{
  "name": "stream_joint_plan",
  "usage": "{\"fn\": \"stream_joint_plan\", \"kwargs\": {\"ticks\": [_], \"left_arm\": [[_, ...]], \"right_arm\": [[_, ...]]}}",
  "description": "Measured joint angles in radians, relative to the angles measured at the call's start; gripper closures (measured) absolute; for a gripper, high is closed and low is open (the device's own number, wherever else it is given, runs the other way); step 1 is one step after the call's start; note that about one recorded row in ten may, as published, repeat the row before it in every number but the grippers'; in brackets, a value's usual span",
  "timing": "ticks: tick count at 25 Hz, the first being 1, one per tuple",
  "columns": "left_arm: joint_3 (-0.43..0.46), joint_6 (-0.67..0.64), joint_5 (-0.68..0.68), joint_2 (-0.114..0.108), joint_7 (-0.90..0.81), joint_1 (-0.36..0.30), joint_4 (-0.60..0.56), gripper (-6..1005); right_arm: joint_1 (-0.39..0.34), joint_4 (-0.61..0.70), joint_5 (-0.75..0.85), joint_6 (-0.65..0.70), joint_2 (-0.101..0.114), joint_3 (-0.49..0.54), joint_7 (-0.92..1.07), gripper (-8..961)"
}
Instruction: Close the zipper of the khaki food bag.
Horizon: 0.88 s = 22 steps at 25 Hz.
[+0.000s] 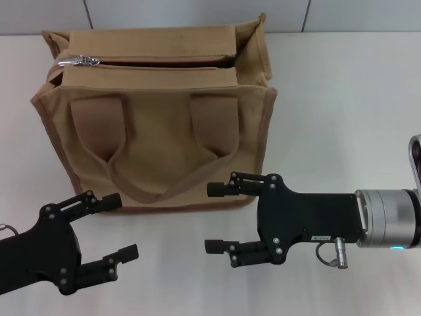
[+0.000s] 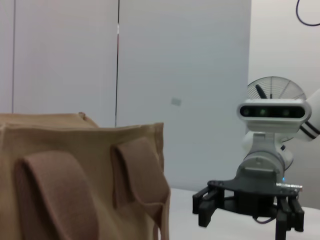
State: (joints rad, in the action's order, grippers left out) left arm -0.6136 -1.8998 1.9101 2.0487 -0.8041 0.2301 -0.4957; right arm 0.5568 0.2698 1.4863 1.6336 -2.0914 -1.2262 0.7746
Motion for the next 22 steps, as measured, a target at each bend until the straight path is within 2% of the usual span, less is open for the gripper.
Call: {"fn": "stream_joint_plan", "kwargs": {"ticks": [12,16,20,21,22], "left_arm": [[0.001,0.005,-0.005,0.004,0.000,0.006,0.002,226],[0.102,0.005,-0.008,0.014,0.003,0.004,0.002,229],[0.281,-0.002,-0.009,0.017,0.005,0.002,0.042,232],[0.281,-0.002,-0.009,0.017,0.005,0.002,0.042,233],[0.366,-0.012,-0.017,0.016,0.005,0.001,0.060,234]], "right_arm": [[0.008,0.001,-0.012,0.000,-0.001,0.001,0.000,166],[0.009,0.002,-0.013,0.000,-0.001,0.003,0.000,169],[0.009,0.002,-0.014,-0.010,-0.001,0.003,0.000,172],[0.009,0.001,-0.016,-0.012,-0.001,0.003,0.000,173],[0.009,0.001,-0.021,-0.012,-0.001,0.001,0.000,173]]}}
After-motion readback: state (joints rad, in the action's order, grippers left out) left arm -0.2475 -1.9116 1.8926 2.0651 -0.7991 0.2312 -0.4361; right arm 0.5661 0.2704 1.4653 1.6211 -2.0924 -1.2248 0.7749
